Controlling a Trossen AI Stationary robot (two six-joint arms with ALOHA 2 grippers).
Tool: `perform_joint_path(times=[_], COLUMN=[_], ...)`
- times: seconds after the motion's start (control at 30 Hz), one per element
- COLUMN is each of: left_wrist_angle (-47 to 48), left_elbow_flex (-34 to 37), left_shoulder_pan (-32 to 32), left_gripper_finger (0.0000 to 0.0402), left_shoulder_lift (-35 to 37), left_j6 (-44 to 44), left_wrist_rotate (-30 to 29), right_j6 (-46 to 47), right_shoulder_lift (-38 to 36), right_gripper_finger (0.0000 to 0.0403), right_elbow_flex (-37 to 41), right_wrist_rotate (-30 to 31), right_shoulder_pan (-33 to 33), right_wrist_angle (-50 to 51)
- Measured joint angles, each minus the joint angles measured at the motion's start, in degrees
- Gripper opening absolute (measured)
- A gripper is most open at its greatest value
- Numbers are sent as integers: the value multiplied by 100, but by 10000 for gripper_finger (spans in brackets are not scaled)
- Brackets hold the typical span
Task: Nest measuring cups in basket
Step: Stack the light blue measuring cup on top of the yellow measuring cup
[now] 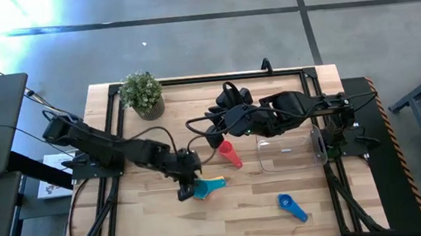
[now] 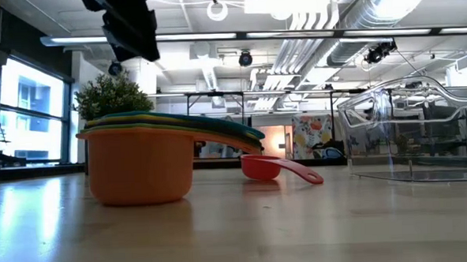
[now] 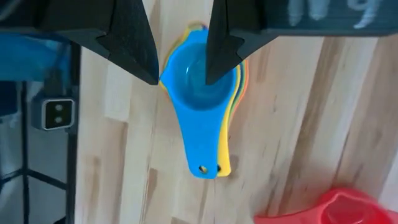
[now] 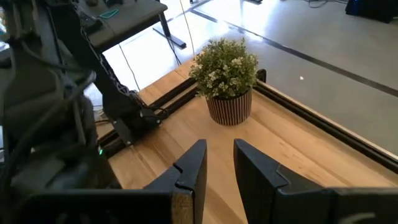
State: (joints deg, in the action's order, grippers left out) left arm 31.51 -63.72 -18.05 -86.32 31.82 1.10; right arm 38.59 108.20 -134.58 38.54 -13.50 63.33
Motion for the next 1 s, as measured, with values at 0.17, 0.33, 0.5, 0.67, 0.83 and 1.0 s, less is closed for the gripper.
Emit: perform_joint_path(times=[0.17,0.33,0.5,0.67,0.83,1.0], left_wrist_angle=[-327,-95,256,606,891,1180], left_elbow_flex=[-2,-2,-2,0,0,-2], left_shoulder_pan=[-26,50,51,51,51,85], left_gripper_finger=[122,122,122,122,122,122], left_shoulder_lift=[-375,-446,-221,188,645,1155], left_j6=[34,-1,-58,-58,-58,-55], left_wrist_rotate=[-91,-98,-216,-380,-607,-818], right_j6=[82,518,1057,1652,2030,2263], right_shoulder_lift=[0,0,11,22,70,311], right_gripper_finger=[73,73,73,73,73,73], right_elbow_flex=[0,1,172,175,166,170], right_wrist_rotate=[-168,-1023,-1200,-967,-886,-1100], right_shoulder_pan=[0,-13,-292,-642,-956,-1189], right_wrist_angle=[32,258,647,1119,1191,1281])
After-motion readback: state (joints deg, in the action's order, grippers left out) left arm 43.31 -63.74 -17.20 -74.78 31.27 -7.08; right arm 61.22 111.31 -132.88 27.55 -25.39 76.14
